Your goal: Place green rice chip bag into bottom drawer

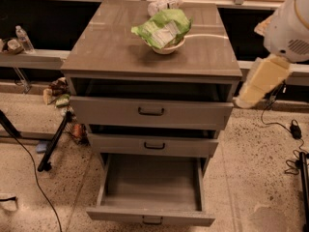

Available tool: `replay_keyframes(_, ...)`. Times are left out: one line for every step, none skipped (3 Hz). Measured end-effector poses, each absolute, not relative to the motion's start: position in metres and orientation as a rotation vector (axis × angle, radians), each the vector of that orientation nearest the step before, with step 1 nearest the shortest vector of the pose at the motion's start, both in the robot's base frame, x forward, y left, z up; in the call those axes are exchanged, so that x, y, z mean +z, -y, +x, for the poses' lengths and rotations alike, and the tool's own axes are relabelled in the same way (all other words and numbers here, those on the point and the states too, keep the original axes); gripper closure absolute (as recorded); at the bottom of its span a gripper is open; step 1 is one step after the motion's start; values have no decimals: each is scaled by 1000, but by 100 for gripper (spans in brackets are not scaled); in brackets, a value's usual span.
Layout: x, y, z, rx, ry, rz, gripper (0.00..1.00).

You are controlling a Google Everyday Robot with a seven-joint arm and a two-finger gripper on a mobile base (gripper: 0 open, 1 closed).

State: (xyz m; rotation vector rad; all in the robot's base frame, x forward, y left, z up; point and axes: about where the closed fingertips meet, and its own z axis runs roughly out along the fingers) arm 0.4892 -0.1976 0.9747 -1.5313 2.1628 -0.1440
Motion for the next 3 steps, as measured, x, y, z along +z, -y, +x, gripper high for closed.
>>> replay_keyframes(976, 180, 534, -123, -2113, -1340, 0)
replay_keyframes(978, 162, 570, -68, -2040, -1195, 0)
replay_keyframes(980, 133, 621, 8, -1872, -1088, 0)
